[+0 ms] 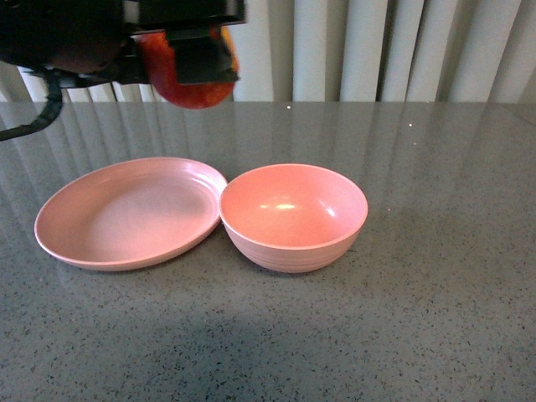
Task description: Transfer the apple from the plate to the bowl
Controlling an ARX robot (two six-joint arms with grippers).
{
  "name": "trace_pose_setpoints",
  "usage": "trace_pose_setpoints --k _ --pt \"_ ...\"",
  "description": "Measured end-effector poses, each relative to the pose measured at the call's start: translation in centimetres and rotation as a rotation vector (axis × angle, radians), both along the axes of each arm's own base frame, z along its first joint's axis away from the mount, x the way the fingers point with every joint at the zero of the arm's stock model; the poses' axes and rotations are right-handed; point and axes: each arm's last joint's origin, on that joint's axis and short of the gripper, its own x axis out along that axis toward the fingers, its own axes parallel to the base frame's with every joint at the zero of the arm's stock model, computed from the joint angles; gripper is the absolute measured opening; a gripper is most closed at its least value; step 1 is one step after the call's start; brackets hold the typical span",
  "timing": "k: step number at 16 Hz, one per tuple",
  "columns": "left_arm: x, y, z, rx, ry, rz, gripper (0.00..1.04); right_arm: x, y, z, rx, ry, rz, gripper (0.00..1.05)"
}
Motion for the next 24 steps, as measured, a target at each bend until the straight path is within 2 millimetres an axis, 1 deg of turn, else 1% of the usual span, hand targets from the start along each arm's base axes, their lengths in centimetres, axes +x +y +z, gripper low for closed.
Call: trace_pose_setpoints --k 1,3,5,8,10,11,14,17,22,23,24 --pt "-0.2 -1.5 -0.1 0.004 0.003 -0.037 0.67 0.0 0.0 0.0 0.000 0.000 0.000 0.98" --pt "-0.2 -3.7 -0.9 0.021 0.028 -0.085 0.67 0.0 0.0 0.0 0.000 0.000 0.000 0.98" --pt "-0.1 -5.3 -2.1 0.044 0.066 -0.118 0.67 0.0 0.0 0.0 0.000 0.000 0.000 0.98" --pt "0.3 -6.9 -4.5 0.077 0.130 -0.143 0.66 0.0 0.0 0.0 0.000 0.000 0.000 0.98" --pt "0.6 -7.4 -6.1 0.102 0.178 -0.147 0.66 0.0 0.0 0.0 0.000 0.000 0.000 0.98" --pt "1.1 -7.6 -6.7 0.114 0.199 -0.138 0.66 0.0 0.0 0.0 0.000 0.000 0.000 0.98" --pt "1.6 -7.7 -7.7 0.112 0.245 -0.130 0.66 0.0 0.0 0.0 0.000 0.000 0.000 0.98" --pt "1.8 -7.6 -8.1 0.111 0.266 -0.127 0.66 0.0 0.0 0.0 0.000 0.000 0.000 0.98" --pt "1.9 -7.4 -8.0 0.093 0.275 -0.121 0.66 0.0 0.0 0.0 0.000 0.000 0.000 0.98" --pt "1.9 -7.4 -8.0 0.087 0.277 -0.126 0.77 0.0 0.0 0.0 0.000 0.000 0.000 0.98" --pt "1.9 -7.4 -8.0 0.086 0.276 -0.127 0.84 0.0 0.0 0.0 0.000 0.000 0.000 0.98"
